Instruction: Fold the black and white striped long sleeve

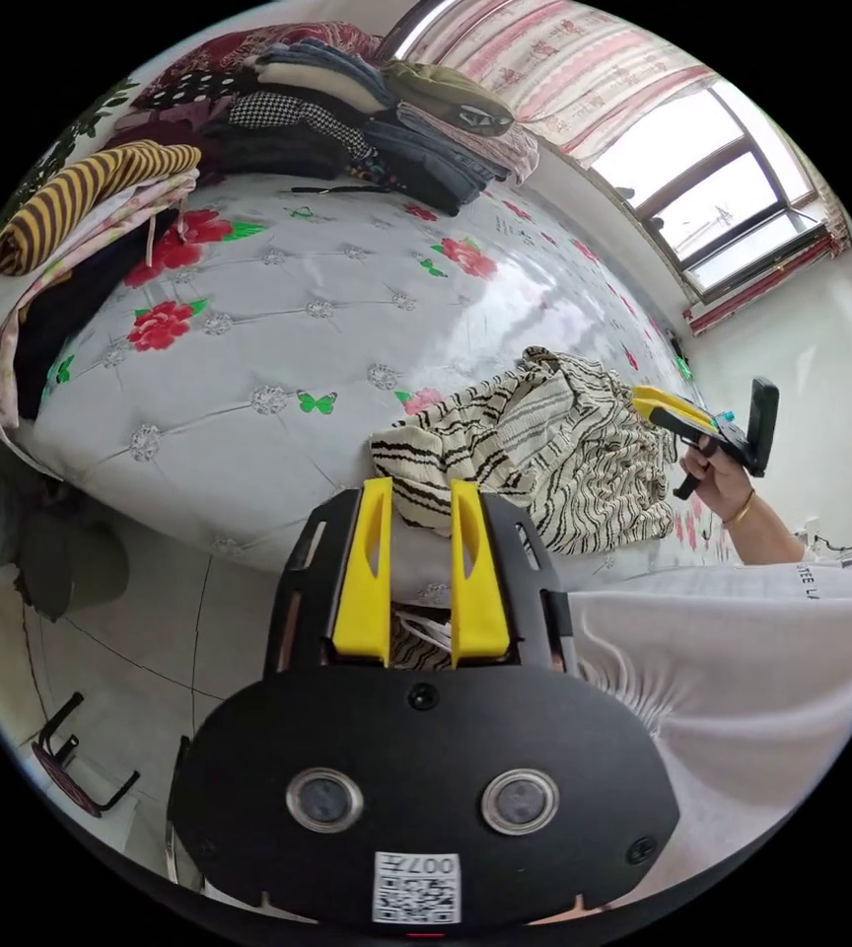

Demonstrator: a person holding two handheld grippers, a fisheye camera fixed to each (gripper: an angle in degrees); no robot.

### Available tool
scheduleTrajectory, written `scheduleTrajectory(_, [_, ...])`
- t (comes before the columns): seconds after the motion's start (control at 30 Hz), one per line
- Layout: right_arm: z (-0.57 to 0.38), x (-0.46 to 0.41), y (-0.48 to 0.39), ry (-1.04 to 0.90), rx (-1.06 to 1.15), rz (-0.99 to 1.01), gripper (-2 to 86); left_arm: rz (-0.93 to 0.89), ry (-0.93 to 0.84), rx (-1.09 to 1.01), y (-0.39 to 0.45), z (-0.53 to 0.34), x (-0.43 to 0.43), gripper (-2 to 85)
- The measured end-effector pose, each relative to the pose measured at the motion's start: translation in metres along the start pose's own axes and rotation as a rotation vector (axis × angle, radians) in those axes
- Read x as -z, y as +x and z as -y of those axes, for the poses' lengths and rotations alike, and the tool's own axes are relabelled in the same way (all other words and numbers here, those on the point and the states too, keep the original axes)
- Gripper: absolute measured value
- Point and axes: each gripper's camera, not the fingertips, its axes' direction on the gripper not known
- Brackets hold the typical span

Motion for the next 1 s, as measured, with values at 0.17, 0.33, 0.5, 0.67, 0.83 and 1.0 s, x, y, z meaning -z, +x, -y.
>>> scheduleTrajectory(0.17, [0.063, -0.008, 0.049, -0.041, -0.028, -0.107, 9.7, -0.038, -0.036, -0.091, 0.017, 0.028, -0.014, 12.1])
scheduleTrajectory(0.33, [0.117, -0.061, 0.070, -0.175, -0.036, -0.111, 9.5, 0.002, -0.153, -0.177, 0.041, 0.046, -0.044, 13.1])
scheduleTrajectory(0.5, [0.105, -0.123, 0.061, -0.385, 0.010, -0.130, 5.3, 0.098, -0.198, -0.220, 0.062, 0.034, -0.044, 5.3])
scheduleTrajectory(0.67, [0.074, -0.039, 0.053, -0.172, -0.073, -0.282, 0.6, 0.014, -0.075, -0.134, 0.057, 0.019, 0.032, 0.2])
scheduleTrajectory(0.83, [0.012, 0.149, 0.045, 0.186, -0.116, -0.260, 0.0, -0.174, 0.125, -0.099, 0.066, 0.019, 0.129, -0.4])
scheduleTrajectory(1.0, [-0.052, 0.296, 0.008, 0.446, -0.105, -0.350, -0.1, -0.254, 0.365, -0.214, 0.116, 0.036, 0.235, -0.6])
